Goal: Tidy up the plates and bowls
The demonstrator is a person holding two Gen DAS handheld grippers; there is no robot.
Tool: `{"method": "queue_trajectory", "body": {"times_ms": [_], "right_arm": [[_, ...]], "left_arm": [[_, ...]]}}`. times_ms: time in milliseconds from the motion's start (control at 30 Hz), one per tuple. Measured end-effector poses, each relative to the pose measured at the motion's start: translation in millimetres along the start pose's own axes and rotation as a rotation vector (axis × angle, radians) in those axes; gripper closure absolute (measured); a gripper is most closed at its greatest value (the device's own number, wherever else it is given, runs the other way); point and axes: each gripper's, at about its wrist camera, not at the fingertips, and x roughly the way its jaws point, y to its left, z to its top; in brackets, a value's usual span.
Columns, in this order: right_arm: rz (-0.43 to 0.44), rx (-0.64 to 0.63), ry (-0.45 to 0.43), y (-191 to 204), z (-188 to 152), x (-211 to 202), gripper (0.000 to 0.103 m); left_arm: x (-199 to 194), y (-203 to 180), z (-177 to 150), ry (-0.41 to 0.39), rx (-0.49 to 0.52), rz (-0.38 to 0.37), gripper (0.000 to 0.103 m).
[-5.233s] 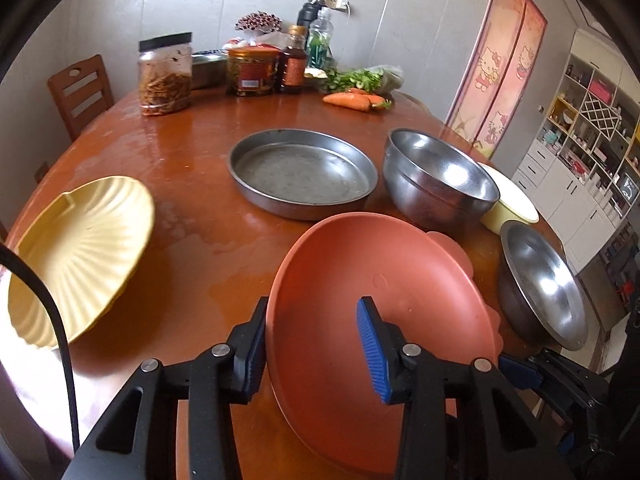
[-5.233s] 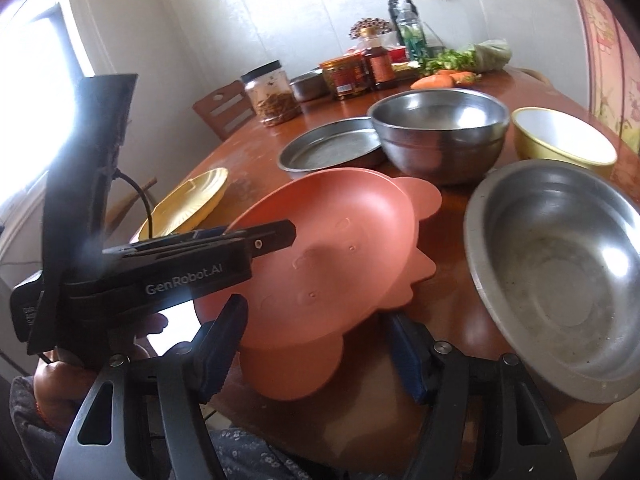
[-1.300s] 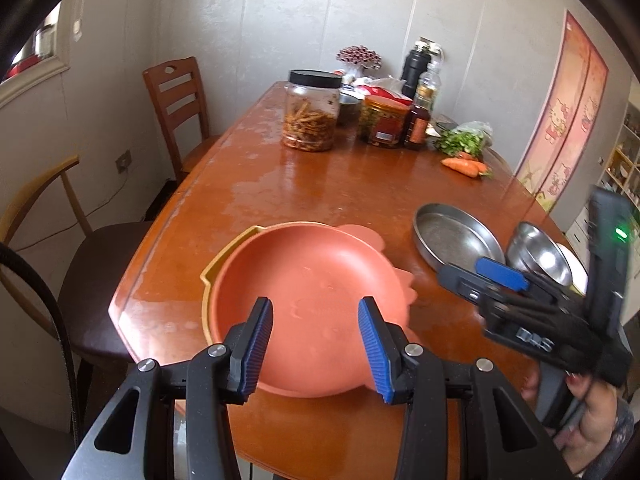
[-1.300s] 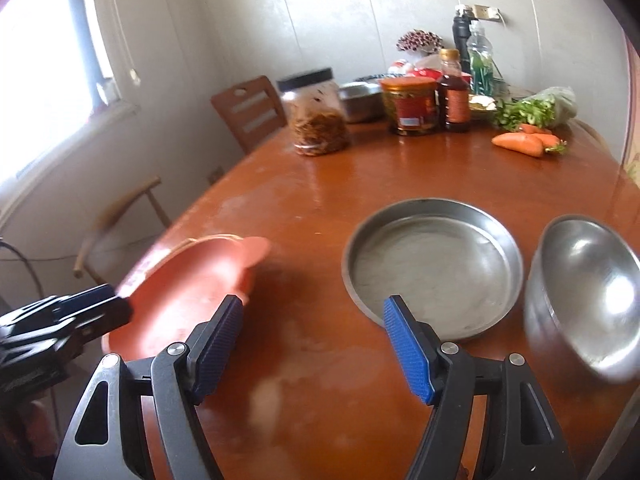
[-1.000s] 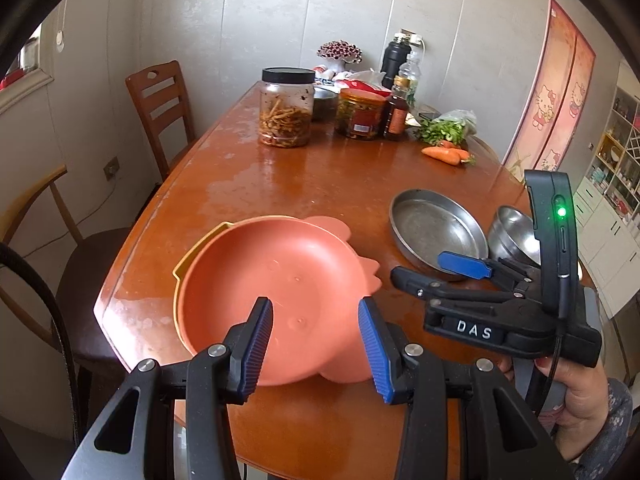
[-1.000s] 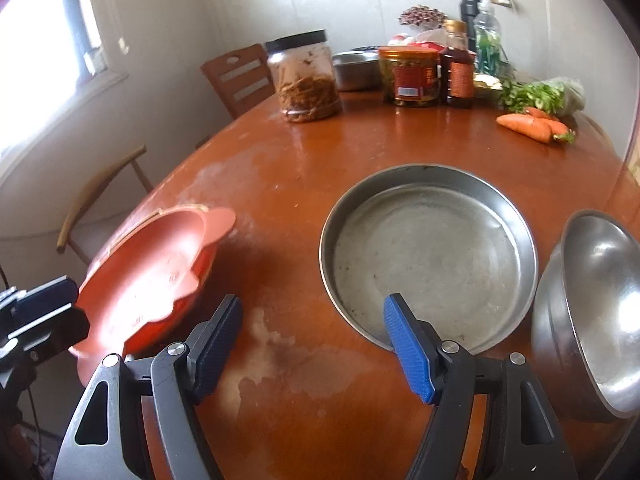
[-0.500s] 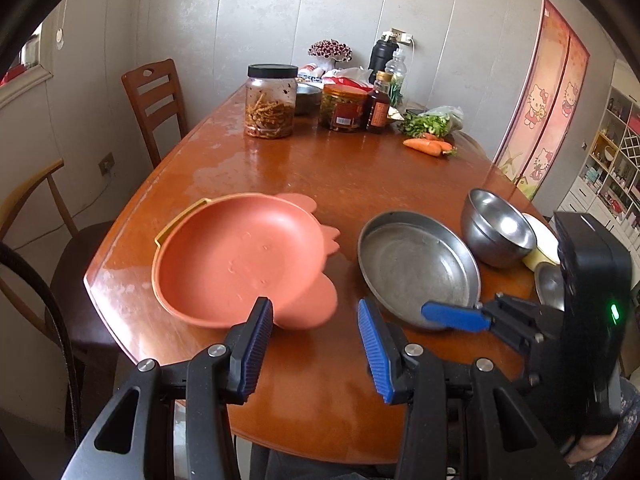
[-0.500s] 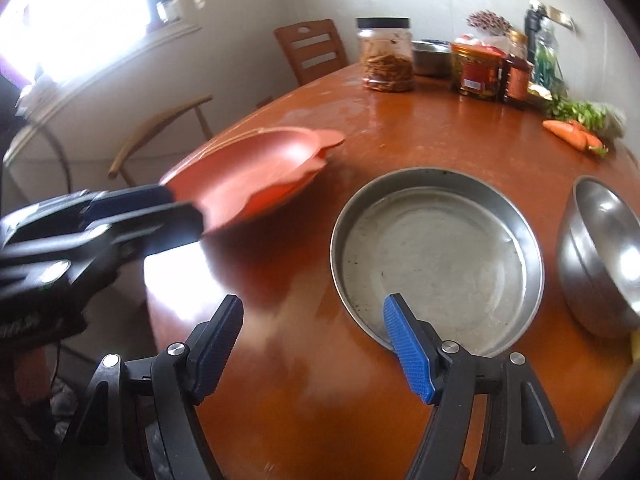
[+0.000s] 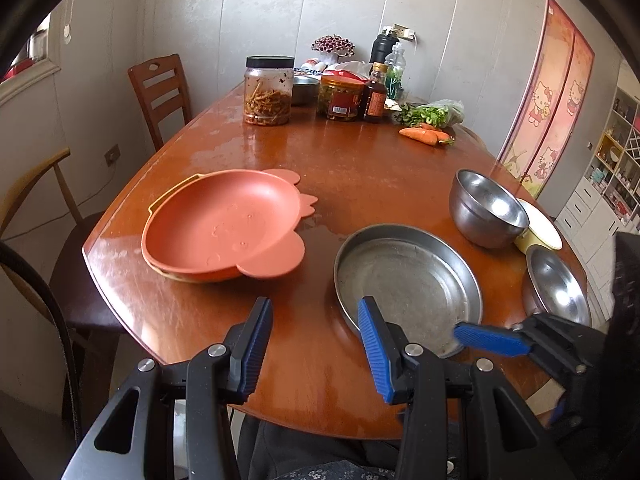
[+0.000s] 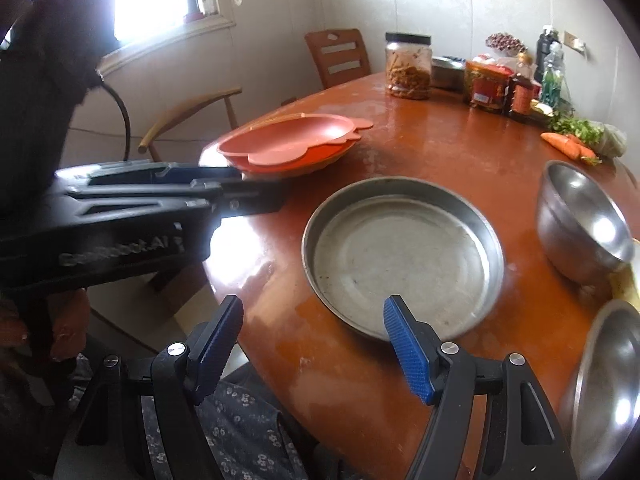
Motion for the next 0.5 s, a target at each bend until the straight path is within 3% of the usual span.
{"method": "queue_trajectory", "body": {"times_ms": [233, 500], "right_arm": [[-0.089, 0.052, -0.068, -19.4, -3.9, -21.1, 0.028], [-0.137, 0.189, -0.067, -53.4, -9.0, -18.9, 0.028]], "left_arm": [[5.5, -8.9, -3.0, 0.009, 0.004, 0.001, 0.059], [18.0, -19.1, -3.9, 0.023, 0.016, -0.012, 0.059]]}}
